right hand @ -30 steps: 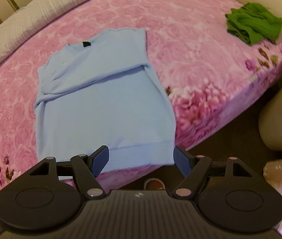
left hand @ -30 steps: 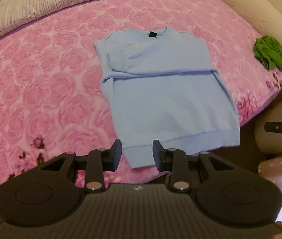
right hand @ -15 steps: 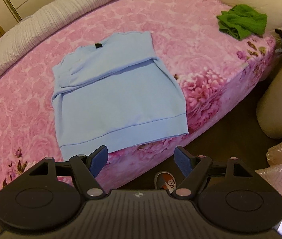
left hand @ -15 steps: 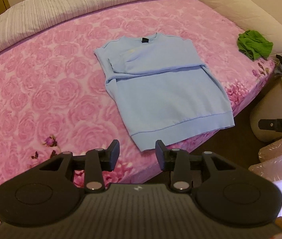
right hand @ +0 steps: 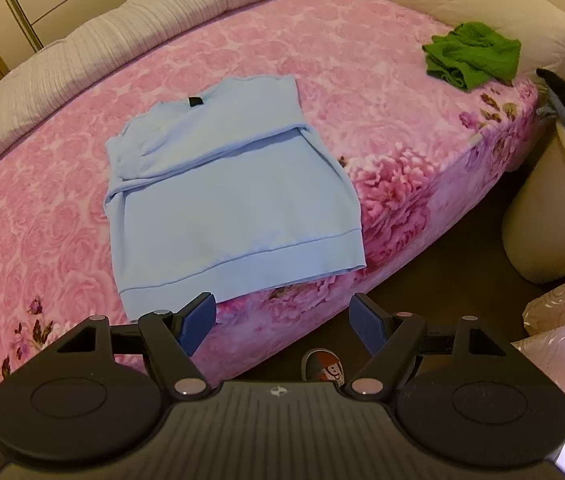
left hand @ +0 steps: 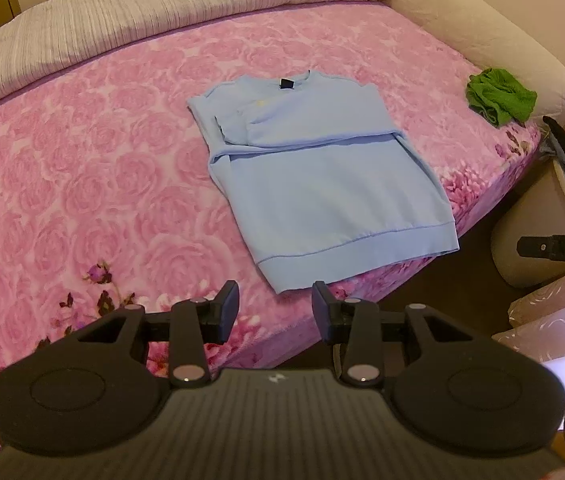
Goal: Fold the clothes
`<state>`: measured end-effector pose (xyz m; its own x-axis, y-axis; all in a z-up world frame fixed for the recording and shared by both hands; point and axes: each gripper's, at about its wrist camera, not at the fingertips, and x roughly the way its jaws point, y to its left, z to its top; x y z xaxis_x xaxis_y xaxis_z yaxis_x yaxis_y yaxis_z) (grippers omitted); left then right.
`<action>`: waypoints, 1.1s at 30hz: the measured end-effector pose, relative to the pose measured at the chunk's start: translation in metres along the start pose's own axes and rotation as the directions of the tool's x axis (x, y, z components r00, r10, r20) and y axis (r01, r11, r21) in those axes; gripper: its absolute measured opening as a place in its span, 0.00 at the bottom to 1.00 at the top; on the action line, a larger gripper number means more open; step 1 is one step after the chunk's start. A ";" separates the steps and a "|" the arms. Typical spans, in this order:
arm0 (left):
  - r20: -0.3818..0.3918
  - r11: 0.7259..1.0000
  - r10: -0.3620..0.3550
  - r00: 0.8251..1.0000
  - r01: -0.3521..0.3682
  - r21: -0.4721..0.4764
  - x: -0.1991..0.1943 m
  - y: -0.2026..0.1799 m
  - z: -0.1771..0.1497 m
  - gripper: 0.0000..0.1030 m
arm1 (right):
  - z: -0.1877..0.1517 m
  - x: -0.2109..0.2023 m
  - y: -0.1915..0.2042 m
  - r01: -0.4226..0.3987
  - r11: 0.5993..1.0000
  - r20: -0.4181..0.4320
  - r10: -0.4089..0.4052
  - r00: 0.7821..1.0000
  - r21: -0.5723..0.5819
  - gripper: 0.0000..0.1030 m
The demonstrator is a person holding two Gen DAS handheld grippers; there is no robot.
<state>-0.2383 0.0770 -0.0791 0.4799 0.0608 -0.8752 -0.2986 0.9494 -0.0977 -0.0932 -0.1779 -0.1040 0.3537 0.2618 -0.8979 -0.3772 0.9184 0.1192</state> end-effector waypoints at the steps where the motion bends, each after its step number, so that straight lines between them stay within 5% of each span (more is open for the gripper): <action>1: -0.003 1.000 -0.007 1.000 0.007 -0.006 0.002 0.001 0.000 0.34 | -0.001 0.001 -0.001 0.002 1.000 -0.002 -0.002 1.000 0.001 0.74; 11: -0.052 0.967 -0.152 0.987 0.138 -0.215 0.059 0.022 -0.006 0.38 | 0.007 0.036 -0.035 -0.013 0.999 -0.057 0.015 0.998 0.044 0.74; 18: -0.102 0.870 -0.250 0.963 0.177 -0.461 0.145 0.044 -0.014 0.38 | 0.021 0.101 -0.073 -0.077 0.993 -0.144 0.089 0.986 0.084 0.74; 21: -0.121 0.833 -0.238 0.964 0.138 -0.535 0.178 0.057 -0.017 0.38 | 0.030 0.136 -0.097 -0.111 0.982 -0.172 0.137 0.976 0.150 0.73; 27: -0.119 0.804 -0.212 0.970 0.104 -0.586 0.209 0.071 -0.029 0.38 | 0.041 0.203 -0.131 -0.134 0.962 -0.186 0.180 0.966 0.236 0.73; 33: -0.109 0.760 -0.201 0.974 0.084 -0.645 0.222 0.080 -0.048 0.38 | 0.039 0.262 -0.155 -0.182 0.932 -0.110 0.226 0.968 0.313 0.73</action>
<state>-0.1955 0.1517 -0.3040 0.4370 -0.1649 -0.8842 -0.7183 0.5277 -0.4534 0.0913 -0.2405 -0.3417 0.1627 0.4288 -0.8886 -0.1481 0.9011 0.4076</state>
